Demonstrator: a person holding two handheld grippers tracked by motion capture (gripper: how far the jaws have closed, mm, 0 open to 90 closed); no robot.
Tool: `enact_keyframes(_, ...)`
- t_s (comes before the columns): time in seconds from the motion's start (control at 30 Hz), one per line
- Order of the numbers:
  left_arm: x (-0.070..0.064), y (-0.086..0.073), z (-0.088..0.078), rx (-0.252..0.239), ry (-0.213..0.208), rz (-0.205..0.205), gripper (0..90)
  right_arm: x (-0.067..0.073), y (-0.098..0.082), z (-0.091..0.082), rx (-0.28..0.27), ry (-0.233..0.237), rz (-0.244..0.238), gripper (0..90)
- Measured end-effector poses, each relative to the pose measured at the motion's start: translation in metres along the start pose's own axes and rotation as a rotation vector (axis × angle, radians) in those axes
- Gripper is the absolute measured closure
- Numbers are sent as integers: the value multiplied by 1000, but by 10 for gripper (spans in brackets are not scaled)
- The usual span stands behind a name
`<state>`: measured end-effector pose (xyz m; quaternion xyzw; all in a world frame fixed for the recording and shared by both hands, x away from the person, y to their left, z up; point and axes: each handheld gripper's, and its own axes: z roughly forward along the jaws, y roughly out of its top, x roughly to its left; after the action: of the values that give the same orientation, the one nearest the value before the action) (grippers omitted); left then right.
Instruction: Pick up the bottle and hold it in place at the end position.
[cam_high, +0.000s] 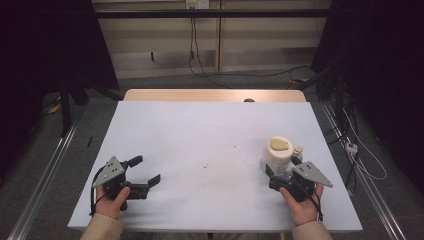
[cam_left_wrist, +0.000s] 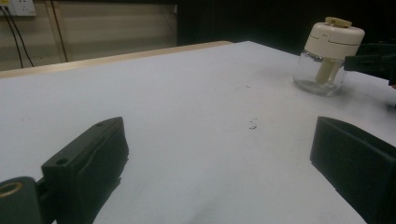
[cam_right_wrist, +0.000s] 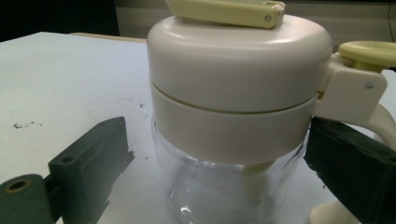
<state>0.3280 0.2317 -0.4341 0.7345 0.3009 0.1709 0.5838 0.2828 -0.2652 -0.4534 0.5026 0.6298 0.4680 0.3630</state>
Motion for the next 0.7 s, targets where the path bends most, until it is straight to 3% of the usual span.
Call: enact_keyframes(0.7, 1, -1, 1, 13, 4, 0, 38, 2, 3, 20, 43, -65, -2, 51)
